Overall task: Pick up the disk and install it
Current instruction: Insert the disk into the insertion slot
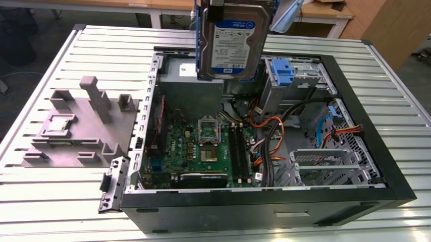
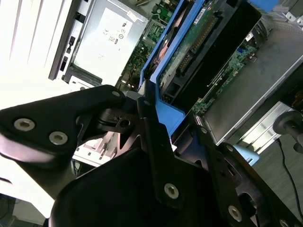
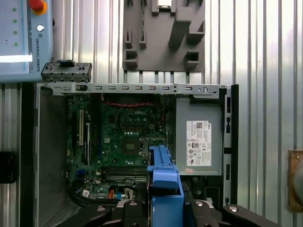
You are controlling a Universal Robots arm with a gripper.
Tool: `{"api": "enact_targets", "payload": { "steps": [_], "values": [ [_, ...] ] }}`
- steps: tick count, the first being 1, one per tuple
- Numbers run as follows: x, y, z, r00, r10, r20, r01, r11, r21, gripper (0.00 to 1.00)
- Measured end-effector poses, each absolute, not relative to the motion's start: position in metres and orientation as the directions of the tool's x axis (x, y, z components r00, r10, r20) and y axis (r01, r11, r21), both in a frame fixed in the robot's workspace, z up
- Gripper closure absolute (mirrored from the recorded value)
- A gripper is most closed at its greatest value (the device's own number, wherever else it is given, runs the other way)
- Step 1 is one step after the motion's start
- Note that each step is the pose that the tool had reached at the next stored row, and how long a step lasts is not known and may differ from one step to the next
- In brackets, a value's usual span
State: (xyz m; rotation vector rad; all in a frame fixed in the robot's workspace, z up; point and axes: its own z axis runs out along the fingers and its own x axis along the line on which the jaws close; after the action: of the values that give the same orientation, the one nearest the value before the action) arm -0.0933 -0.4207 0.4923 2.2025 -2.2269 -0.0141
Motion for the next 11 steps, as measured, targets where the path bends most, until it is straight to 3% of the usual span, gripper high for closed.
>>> {"api": "enact_targets", "payload": {
  "steps": [11],
  "values": [
    [-0.091,-0.44,0.492,-0.011,-1.0,0.0,-1.0,0.011,0.013,0.64]
  ]
}}
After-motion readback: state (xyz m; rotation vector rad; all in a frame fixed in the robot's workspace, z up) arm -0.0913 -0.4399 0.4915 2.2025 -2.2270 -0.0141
